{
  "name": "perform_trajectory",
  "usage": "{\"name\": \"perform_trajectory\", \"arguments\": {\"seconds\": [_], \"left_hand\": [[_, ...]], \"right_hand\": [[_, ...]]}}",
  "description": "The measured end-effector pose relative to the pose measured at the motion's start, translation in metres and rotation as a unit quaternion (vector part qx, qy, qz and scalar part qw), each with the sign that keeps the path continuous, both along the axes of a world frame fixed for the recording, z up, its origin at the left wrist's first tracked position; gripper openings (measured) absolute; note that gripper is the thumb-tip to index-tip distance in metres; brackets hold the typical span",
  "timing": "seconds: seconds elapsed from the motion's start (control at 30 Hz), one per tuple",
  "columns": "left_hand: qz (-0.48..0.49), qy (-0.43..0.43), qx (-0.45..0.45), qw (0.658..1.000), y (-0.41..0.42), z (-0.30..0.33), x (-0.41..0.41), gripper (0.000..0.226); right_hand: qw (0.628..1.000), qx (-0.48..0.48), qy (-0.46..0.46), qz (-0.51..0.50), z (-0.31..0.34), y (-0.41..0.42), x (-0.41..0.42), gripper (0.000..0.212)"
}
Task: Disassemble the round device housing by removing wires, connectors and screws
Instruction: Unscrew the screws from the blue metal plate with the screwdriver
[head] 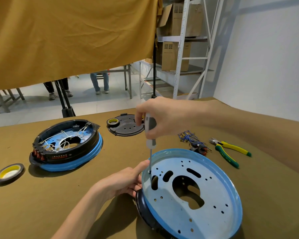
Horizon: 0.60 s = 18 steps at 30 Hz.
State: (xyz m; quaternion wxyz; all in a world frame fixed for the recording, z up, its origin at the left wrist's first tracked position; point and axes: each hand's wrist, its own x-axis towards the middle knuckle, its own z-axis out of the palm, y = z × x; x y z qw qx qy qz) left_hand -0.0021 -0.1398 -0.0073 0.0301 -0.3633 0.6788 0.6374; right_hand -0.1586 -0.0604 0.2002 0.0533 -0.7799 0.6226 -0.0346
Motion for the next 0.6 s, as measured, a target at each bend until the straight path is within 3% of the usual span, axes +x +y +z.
{"name": "perform_trajectory", "arguments": {"seconds": [0.1,0.2,0.27,0.33,0.4,0.47,0.53,0.6], "left_hand": [[0.007,-0.004,0.008,1.000,-0.001,-0.002,0.000,0.123],[0.013,-0.002,0.007,1.000,-0.002,-0.004,0.001,0.125],[0.012,-0.003,0.003,1.000,-0.002,-0.005,0.002,0.124],[0.013,-0.003,0.000,1.000,-0.002,-0.005,0.002,0.125],[0.015,-0.002,0.002,1.000,-0.002,-0.005,0.002,0.131],[0.015,-0.003,0.004,1.000,-0.002,-0.005,0.001,0.135],[0.018,-0.003,0.002,1.000,-0.003,-0.005,0.002,0.135],[0.020,-0.005,-0.002,1.000,-0.003,-0.006,0.002,0.133]], "right_hand": [[1.000,0.019,-0.014,0.011,0.003,0.000,-0.001,0.040],[0.986,-0.090,0.130,-0.054,-0.007,-0.001,0.000,0.048],[0.979,-0.122,0.151,-0.054,-0.012,-0.005,-0.002,0.048],[0.997,-0.069,0.040,-0.025,-0.008,-0.005,-0.004,0.031],[0.998,0.004,-0.056,0.007,0.000,-0.003,-0.005,0.036],[0.997,0.025,-0.070,0.021,0.002,-0.001,-0.004,0.040],[1.000,-0.023,-0.005,-0.013,-0.002,0.002,0.000,0.039],[0.989,-0.094,0.101,-0.052,-0.007,0.002,0.003,0.053]]}}
